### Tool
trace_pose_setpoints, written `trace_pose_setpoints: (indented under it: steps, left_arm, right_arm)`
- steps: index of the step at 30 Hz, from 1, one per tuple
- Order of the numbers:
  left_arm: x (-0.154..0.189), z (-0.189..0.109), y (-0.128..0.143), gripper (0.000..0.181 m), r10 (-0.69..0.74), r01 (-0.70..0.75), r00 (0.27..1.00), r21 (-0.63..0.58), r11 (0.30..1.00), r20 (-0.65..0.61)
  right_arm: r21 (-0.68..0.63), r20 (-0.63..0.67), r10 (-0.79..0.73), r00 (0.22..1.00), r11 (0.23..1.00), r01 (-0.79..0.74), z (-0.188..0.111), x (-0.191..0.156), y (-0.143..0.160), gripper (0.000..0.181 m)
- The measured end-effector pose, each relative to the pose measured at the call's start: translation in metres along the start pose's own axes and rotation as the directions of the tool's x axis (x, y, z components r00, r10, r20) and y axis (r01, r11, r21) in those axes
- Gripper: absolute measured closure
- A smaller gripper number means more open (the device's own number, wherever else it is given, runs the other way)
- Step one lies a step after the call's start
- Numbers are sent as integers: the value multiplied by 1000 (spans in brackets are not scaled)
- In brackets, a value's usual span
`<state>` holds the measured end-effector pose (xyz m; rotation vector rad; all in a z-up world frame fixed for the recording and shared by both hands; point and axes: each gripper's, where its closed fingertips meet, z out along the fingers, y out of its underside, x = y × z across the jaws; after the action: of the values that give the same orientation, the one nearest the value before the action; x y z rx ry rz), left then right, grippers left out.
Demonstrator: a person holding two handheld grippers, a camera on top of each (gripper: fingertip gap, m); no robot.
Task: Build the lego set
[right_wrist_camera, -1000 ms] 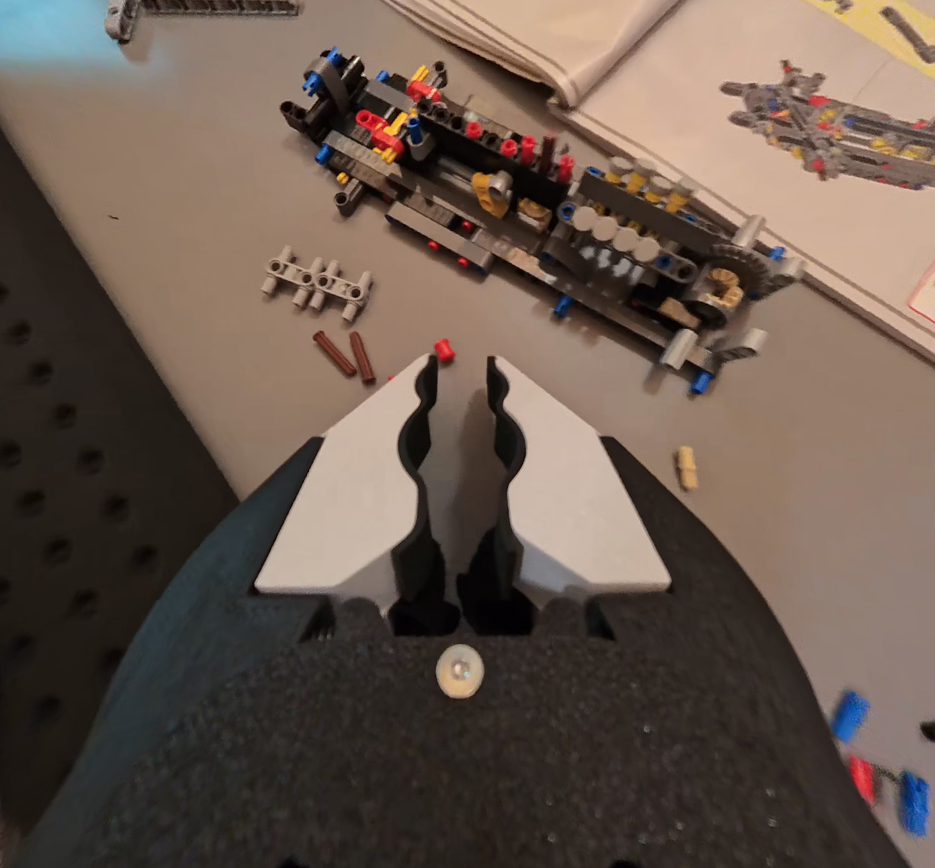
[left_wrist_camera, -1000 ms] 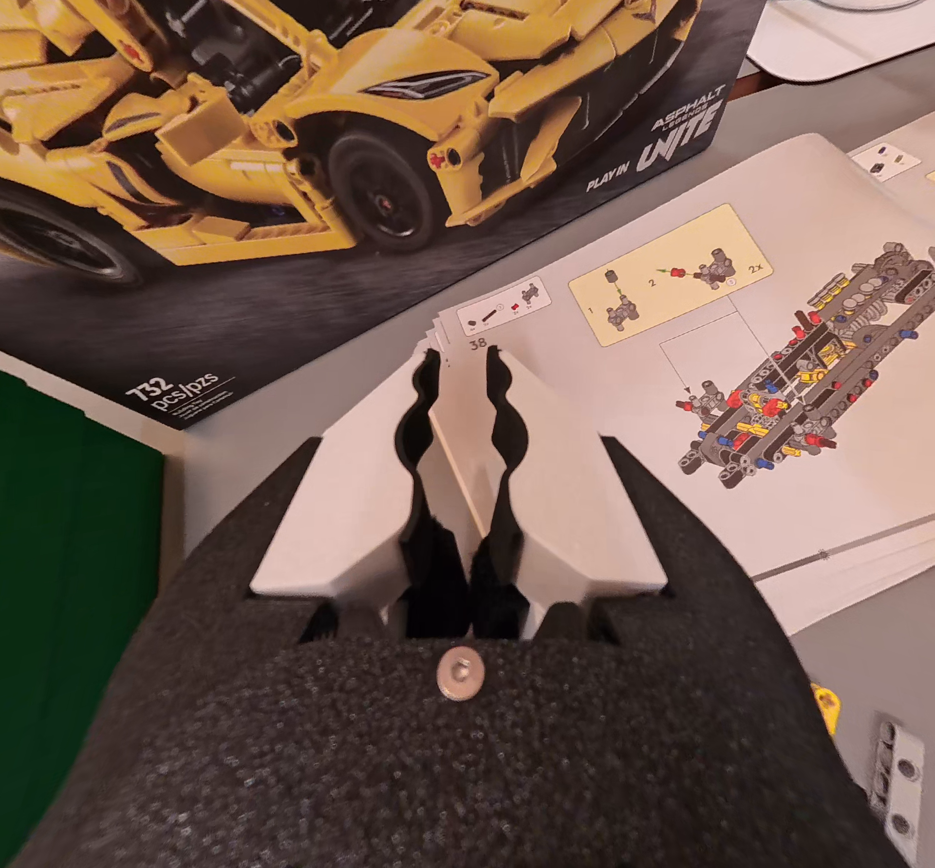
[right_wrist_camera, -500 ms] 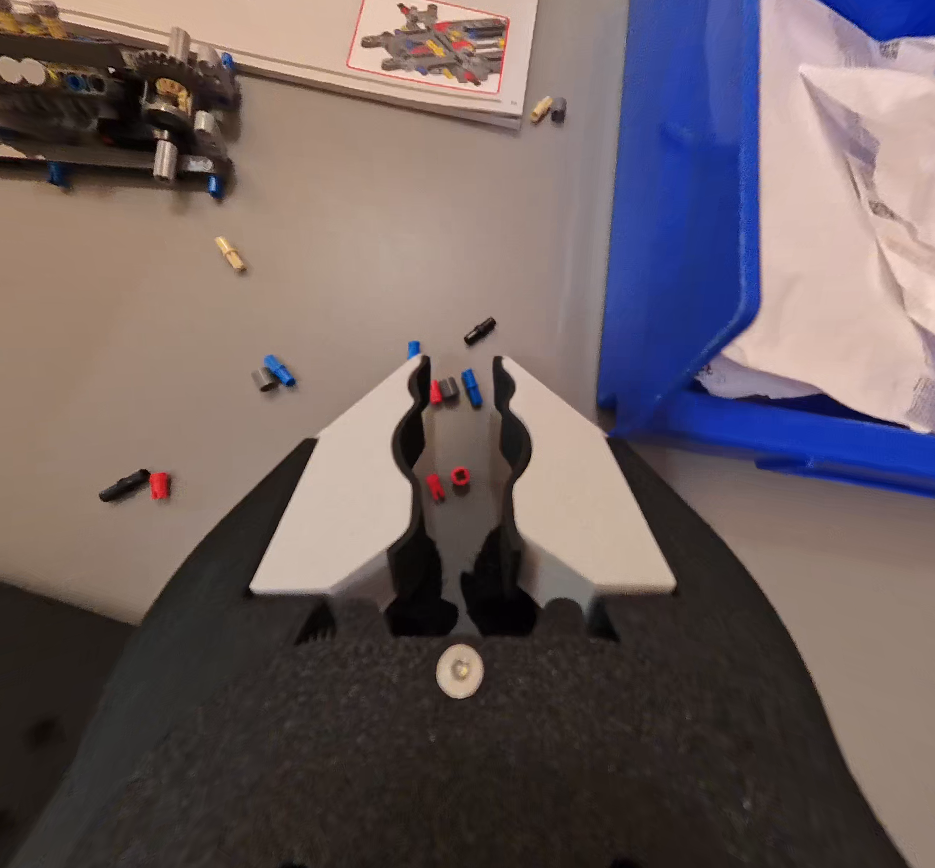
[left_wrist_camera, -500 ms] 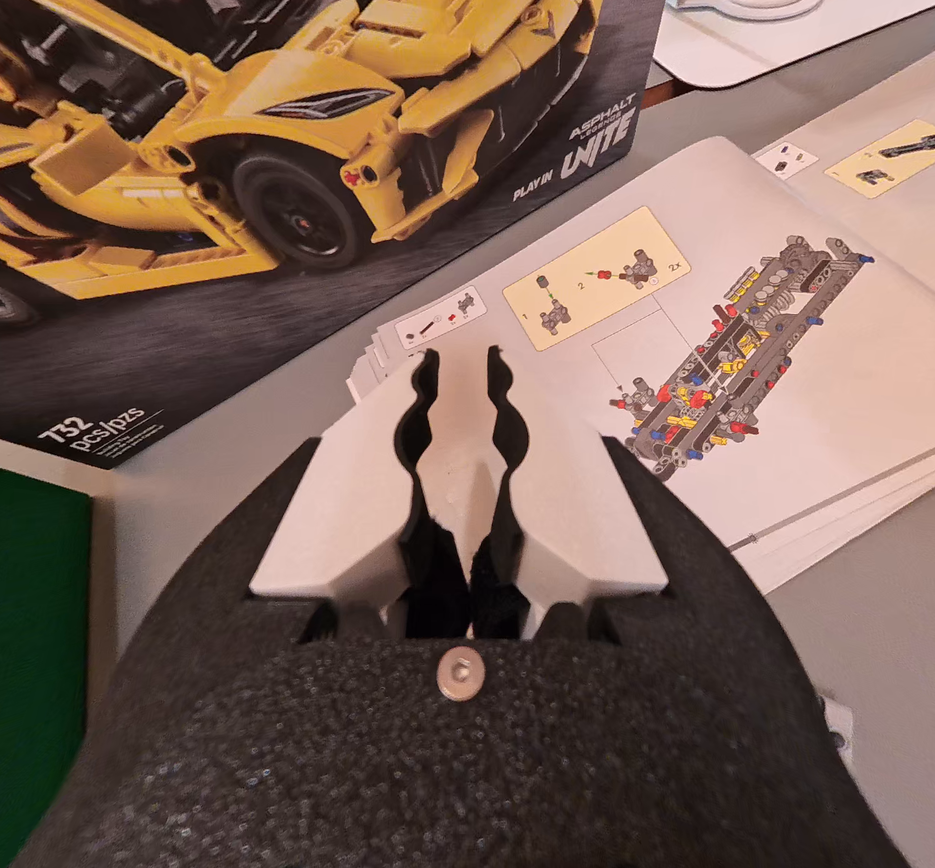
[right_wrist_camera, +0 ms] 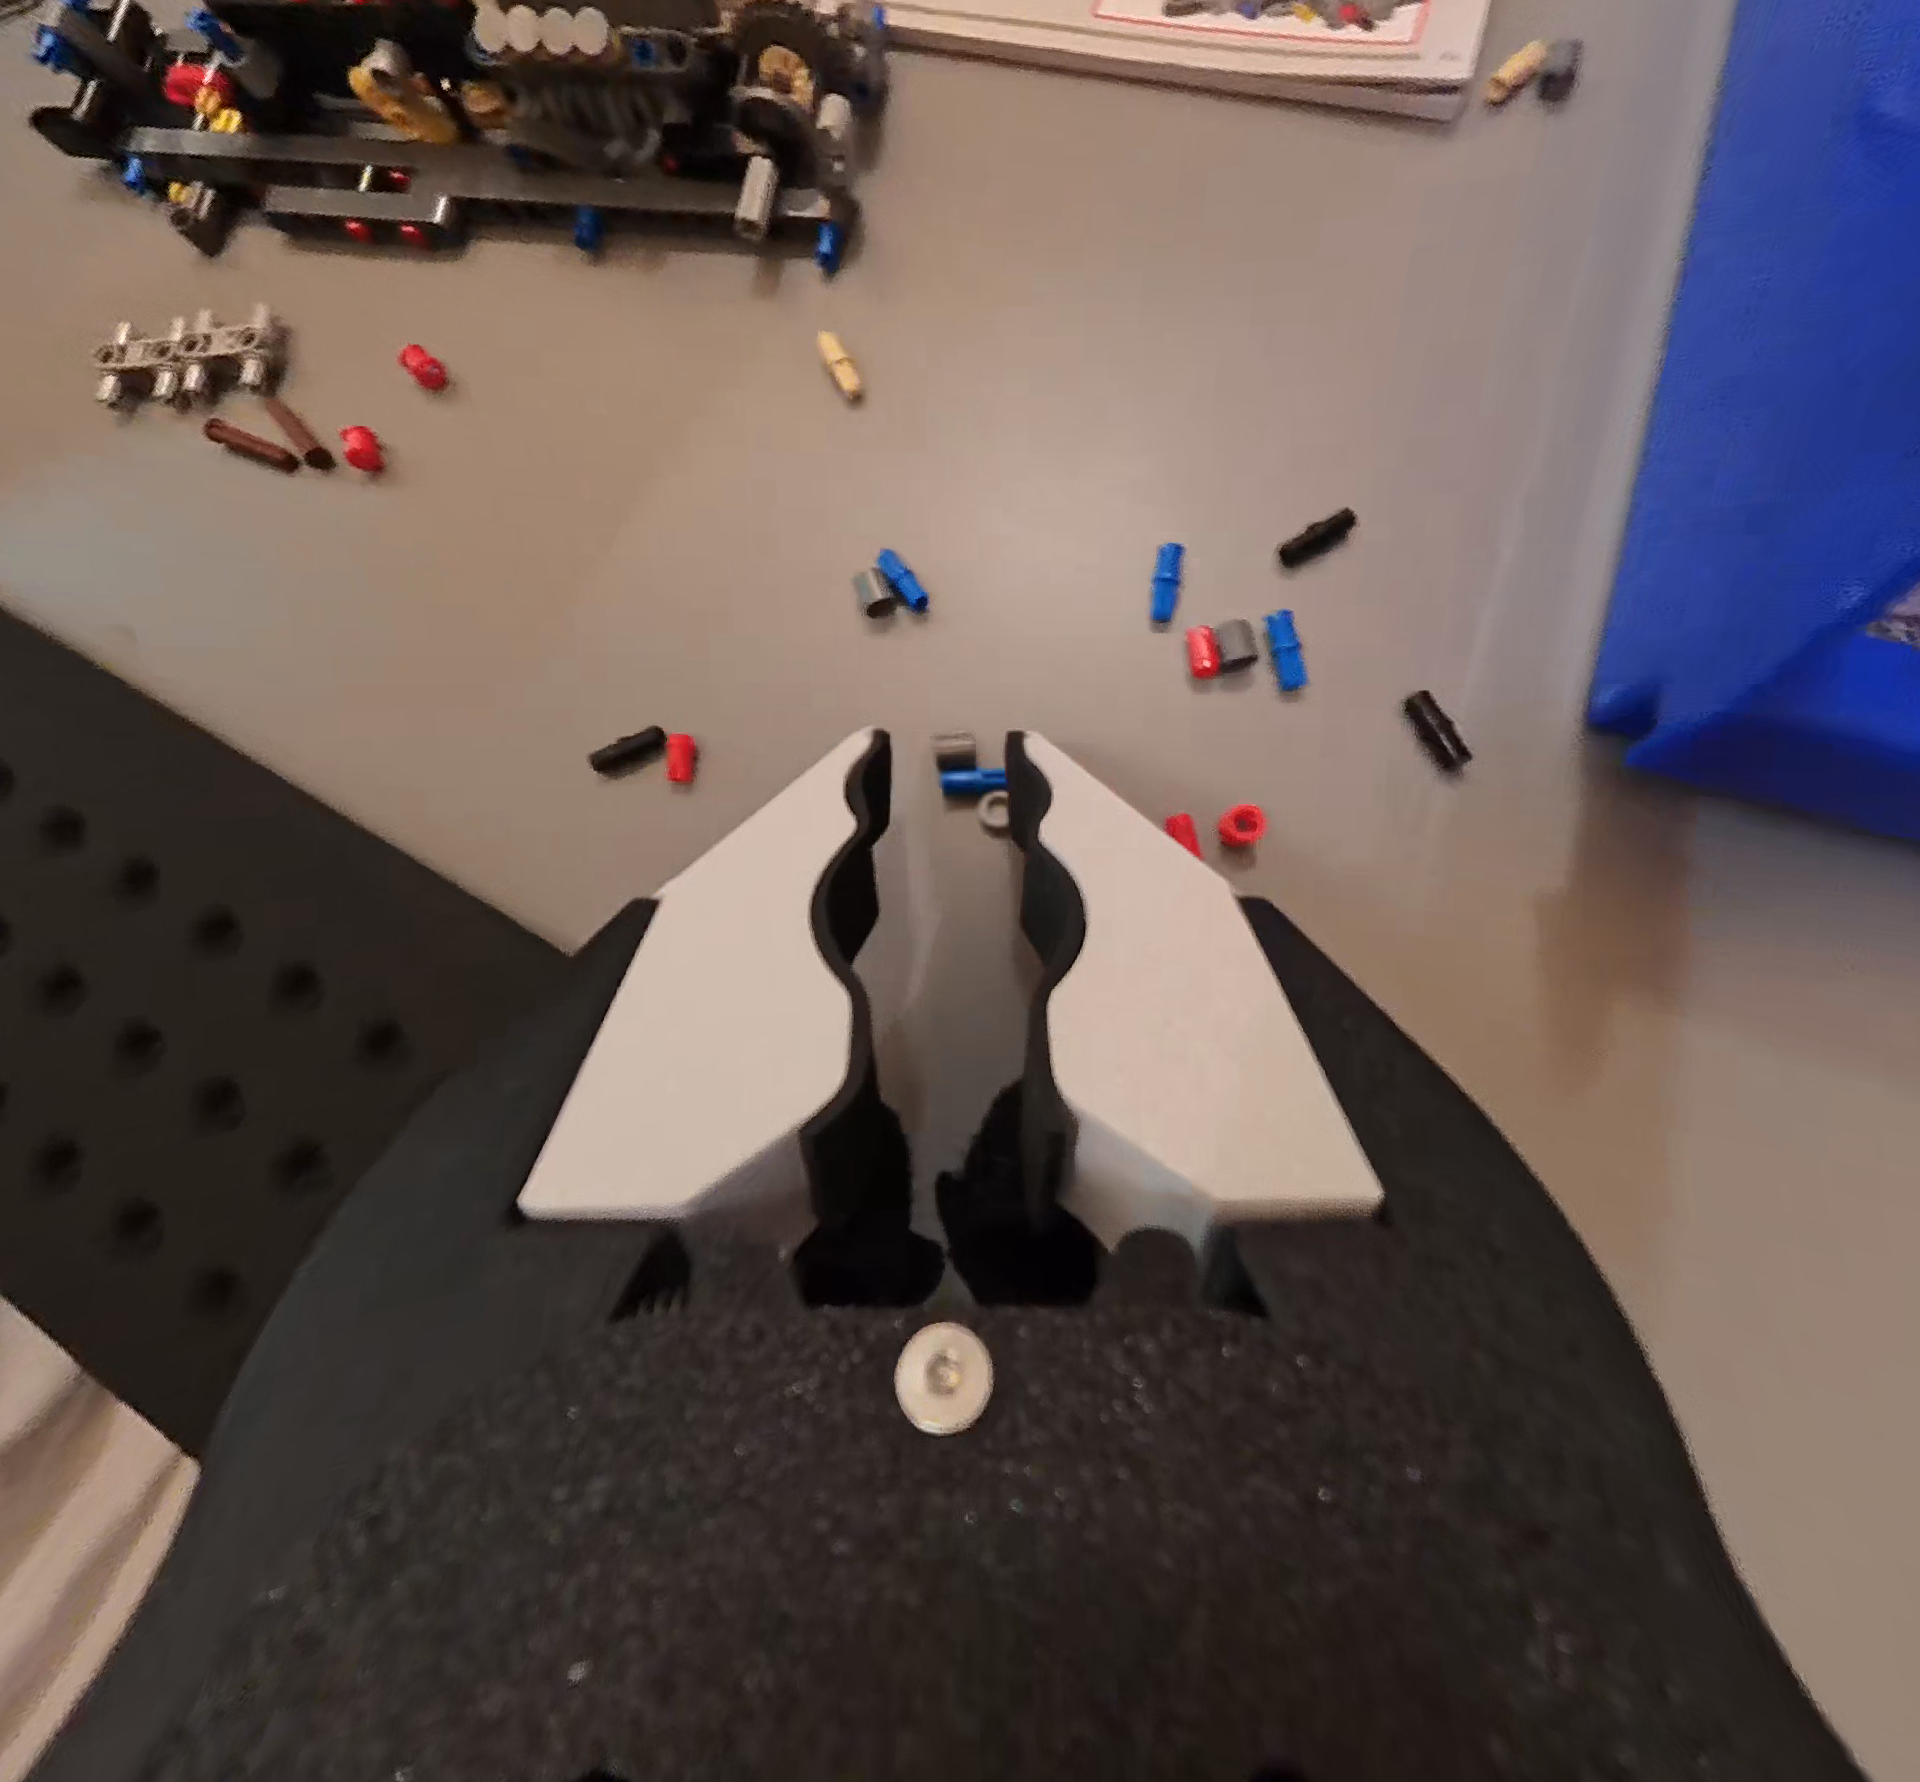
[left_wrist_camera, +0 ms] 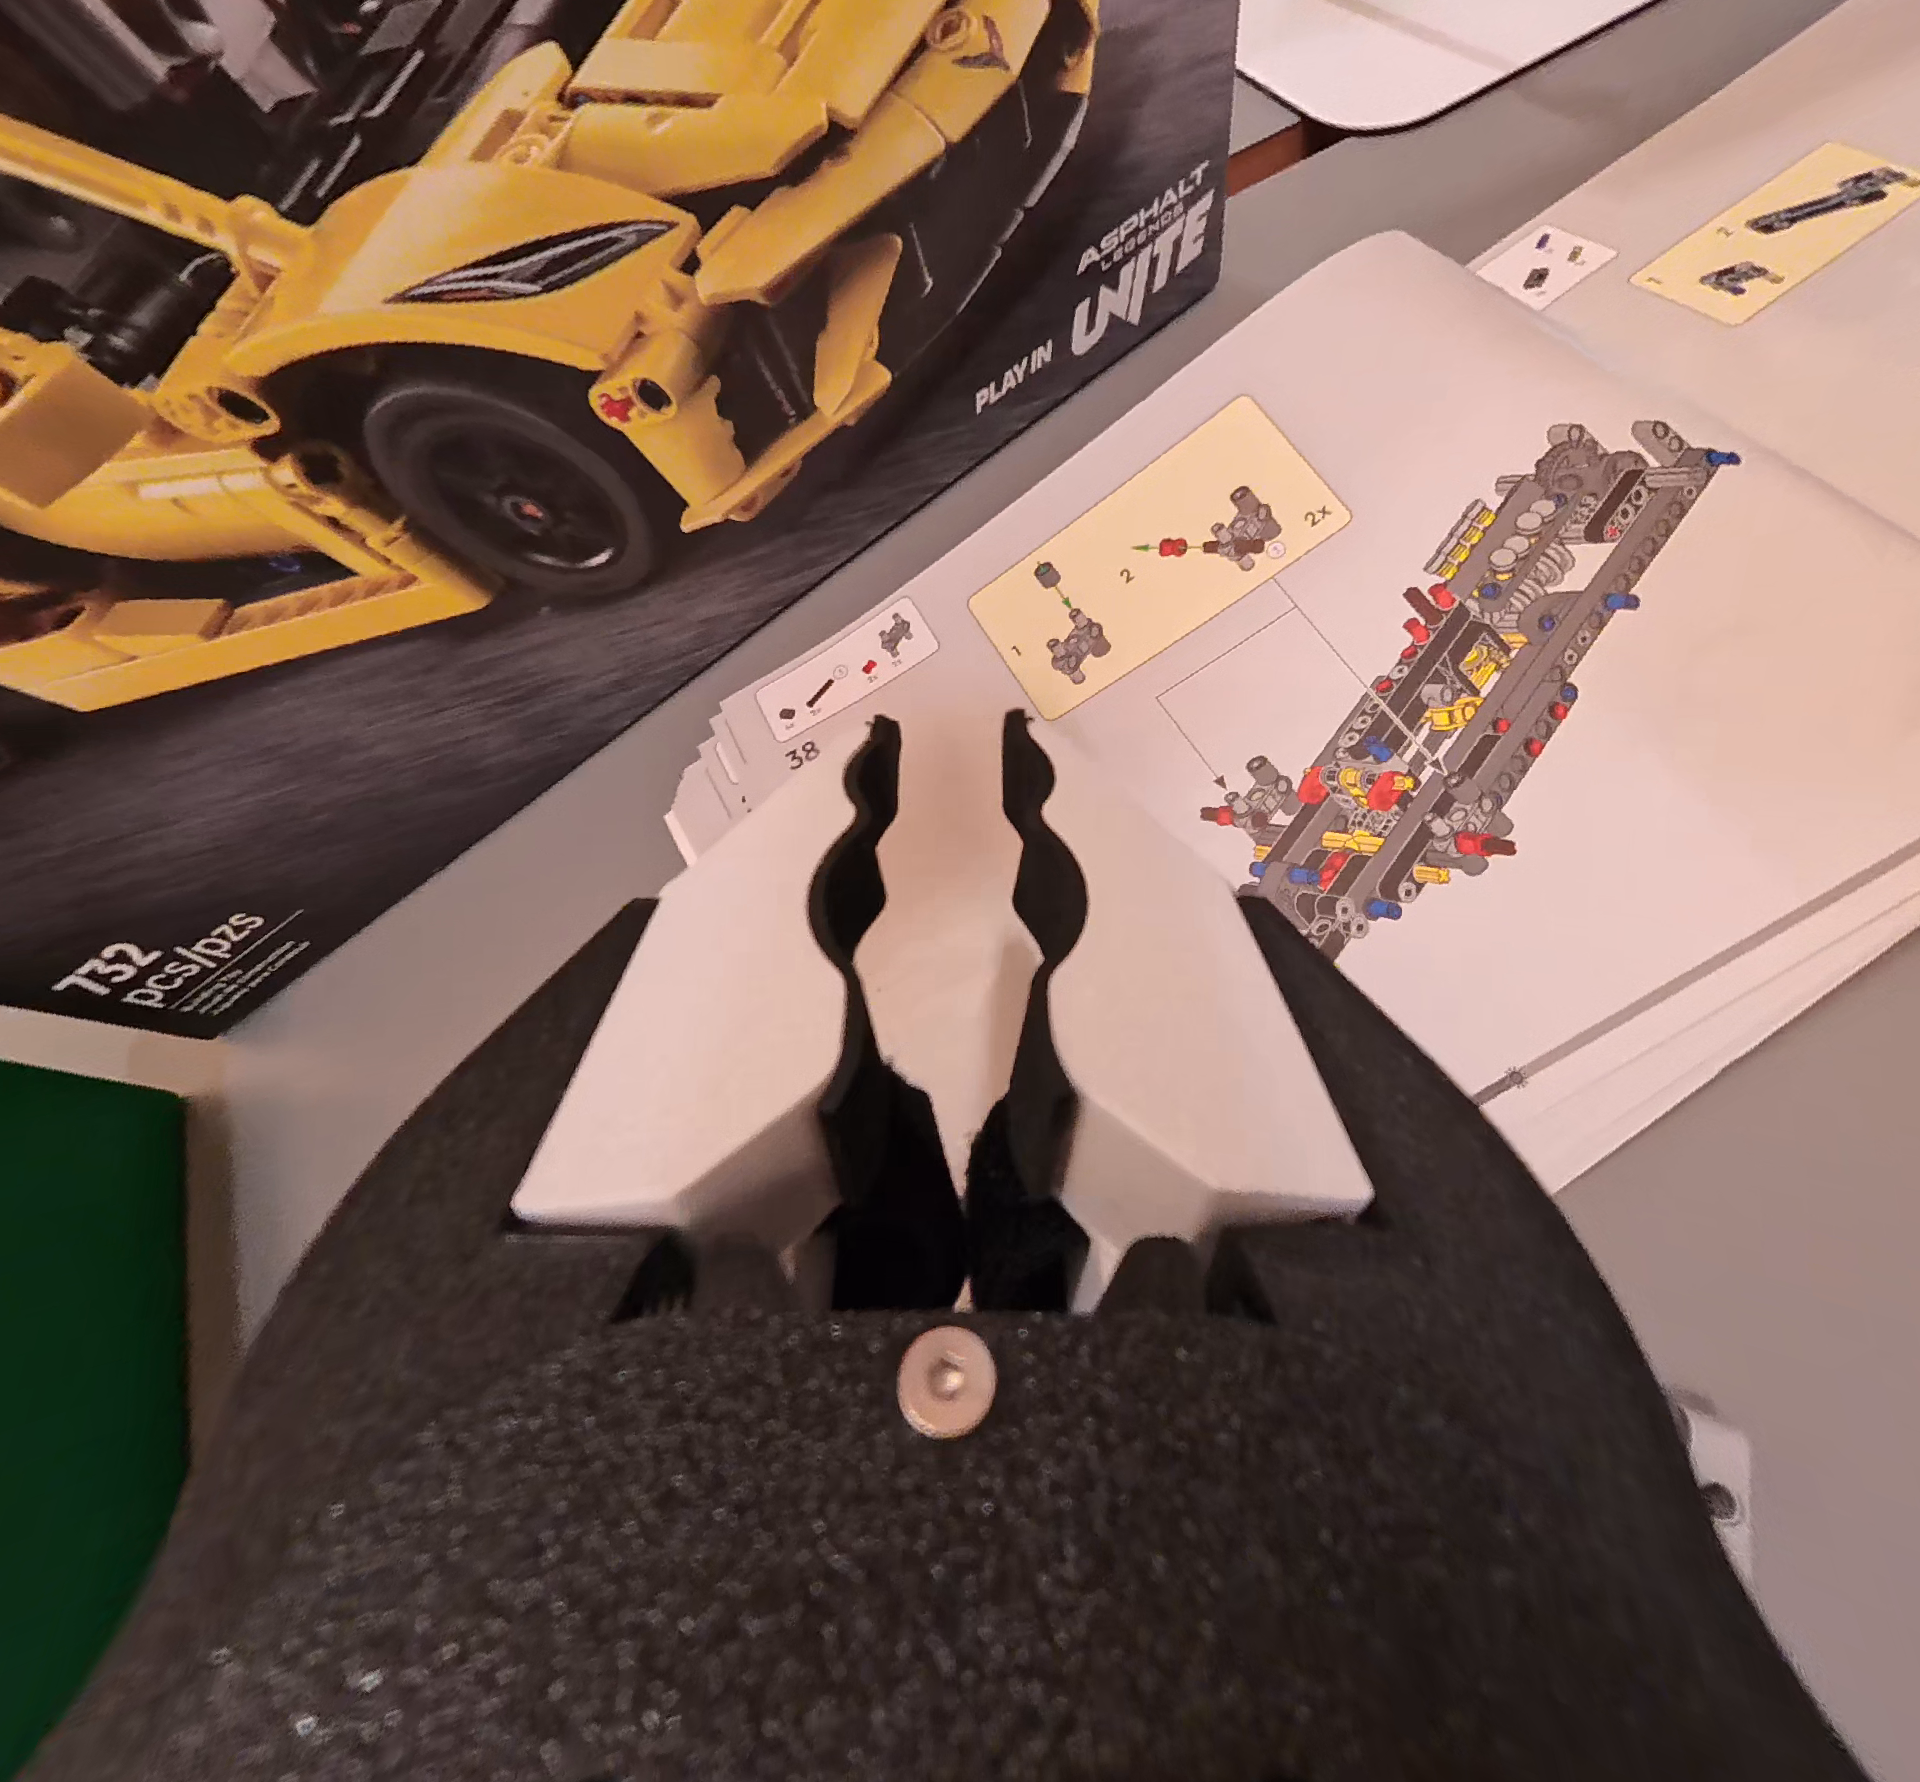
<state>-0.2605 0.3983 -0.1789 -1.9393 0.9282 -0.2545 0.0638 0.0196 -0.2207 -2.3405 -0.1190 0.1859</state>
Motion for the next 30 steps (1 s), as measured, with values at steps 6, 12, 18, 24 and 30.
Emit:
trace_pose_setpoints:
  steps: [6,12,18,24,30]
  left_arm:
    - [2,-1,-1,163,20,-20,1000,3,1000,1]
    - [0,-3,-3,163,17,-17,1000,11,1000,5]
    - [4,-2,-3,163,31,-31,1000,6,999,1]
    - [4,-3,-4,163,43,-44,999,11,999,6]
    - [4,-4,-5,163,47,-47,999,13,999,8]
  right_arm:
    - [-96,-67,-109,992,990,103,12,3,5,164]
    - [-96,-44,-125,991,988,120,16,-5,-2,175]
    - [-16,156,-217,964,975,222,50,-95,-37,175]
    - [-96,172,-312,934,939,331,74,-117,-33,174]
    - [-48,154,-299,942,950,309,65,-113,-40,165]
